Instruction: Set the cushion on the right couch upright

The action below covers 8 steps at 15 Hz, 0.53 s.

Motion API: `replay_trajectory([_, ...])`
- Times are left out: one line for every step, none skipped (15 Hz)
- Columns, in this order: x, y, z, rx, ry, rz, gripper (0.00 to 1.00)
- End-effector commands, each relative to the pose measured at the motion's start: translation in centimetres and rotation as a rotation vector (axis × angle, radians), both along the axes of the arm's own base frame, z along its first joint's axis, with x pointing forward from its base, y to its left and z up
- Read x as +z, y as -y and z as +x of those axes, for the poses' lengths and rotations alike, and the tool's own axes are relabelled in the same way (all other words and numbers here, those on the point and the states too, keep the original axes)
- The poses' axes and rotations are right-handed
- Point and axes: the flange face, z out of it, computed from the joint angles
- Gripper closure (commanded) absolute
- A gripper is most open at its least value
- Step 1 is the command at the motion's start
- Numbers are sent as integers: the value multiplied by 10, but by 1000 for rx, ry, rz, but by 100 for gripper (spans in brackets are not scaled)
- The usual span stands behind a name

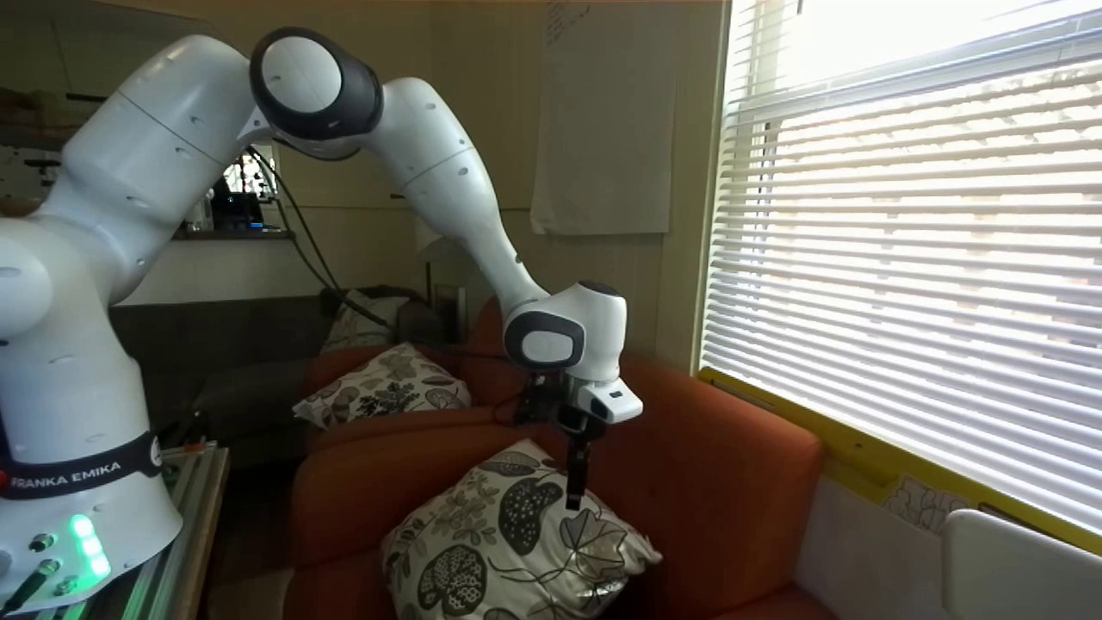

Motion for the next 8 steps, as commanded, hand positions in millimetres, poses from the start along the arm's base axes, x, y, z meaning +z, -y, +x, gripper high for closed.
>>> replay_trajectory([2, 0, 1, 0, 3, 0, 0])
replay_trajectory([4, 0, 2, 0, 5, 0, 0])
replay_trajectory([5, 0, 2, 0, 7, 0, 0])
replay_trajectory([3, 2, 6, -37, 2, 4, 0])
replay_trajectory([0, 5, 10, -102, 11, 7, 0])
replay_trajectory([-2, 6, 11, -143, 3, 27, 0])
replay_trajectory([-6, 8, 14, -180, -7, 25, 0])
replay_trajectory([-10, 9, 17, -218, -4, 28, 0])
